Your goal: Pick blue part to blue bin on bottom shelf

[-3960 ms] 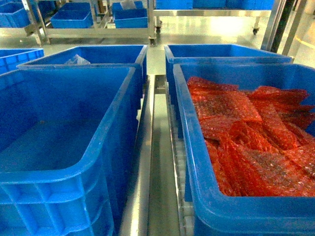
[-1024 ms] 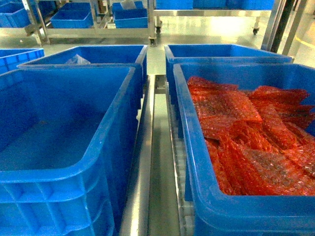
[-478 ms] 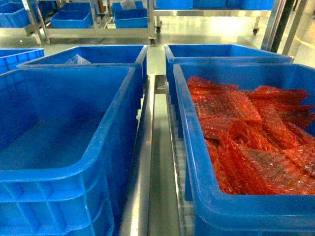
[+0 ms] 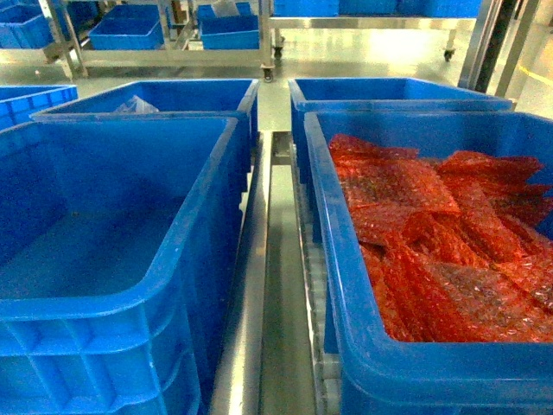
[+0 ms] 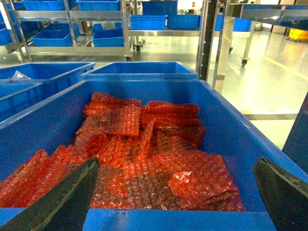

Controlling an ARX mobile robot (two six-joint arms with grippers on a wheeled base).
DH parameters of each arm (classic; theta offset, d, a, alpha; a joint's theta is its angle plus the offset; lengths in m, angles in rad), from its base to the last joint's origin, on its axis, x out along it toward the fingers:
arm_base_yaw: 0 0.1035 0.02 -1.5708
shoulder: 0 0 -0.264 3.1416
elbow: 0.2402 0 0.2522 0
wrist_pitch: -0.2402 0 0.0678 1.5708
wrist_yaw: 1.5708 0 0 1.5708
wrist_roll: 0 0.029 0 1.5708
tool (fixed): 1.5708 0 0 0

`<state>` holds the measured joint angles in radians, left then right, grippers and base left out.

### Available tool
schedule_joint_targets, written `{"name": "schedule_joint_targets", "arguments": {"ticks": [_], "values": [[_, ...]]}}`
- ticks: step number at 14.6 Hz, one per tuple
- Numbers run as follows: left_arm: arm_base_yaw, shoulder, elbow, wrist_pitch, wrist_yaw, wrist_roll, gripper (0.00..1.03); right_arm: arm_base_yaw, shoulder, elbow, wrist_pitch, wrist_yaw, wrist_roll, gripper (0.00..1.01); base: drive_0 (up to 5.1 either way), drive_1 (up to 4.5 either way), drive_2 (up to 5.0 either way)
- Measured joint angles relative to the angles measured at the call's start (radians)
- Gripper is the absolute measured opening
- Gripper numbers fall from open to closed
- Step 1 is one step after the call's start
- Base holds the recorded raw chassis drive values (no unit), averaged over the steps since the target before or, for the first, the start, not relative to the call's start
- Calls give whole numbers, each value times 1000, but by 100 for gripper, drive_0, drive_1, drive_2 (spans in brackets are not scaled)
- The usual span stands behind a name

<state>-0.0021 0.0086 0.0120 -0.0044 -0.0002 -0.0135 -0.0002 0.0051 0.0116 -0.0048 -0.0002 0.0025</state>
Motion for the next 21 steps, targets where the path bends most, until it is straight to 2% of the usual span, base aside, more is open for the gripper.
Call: {"name": "schedule_joint_targets", "arguments": {"ticks": [21], "values": [[0, 0, 0, 0, 0, 0, 98, 0, 0, 0, 0, 0, 0, 98, 0, 0, 0]]}}
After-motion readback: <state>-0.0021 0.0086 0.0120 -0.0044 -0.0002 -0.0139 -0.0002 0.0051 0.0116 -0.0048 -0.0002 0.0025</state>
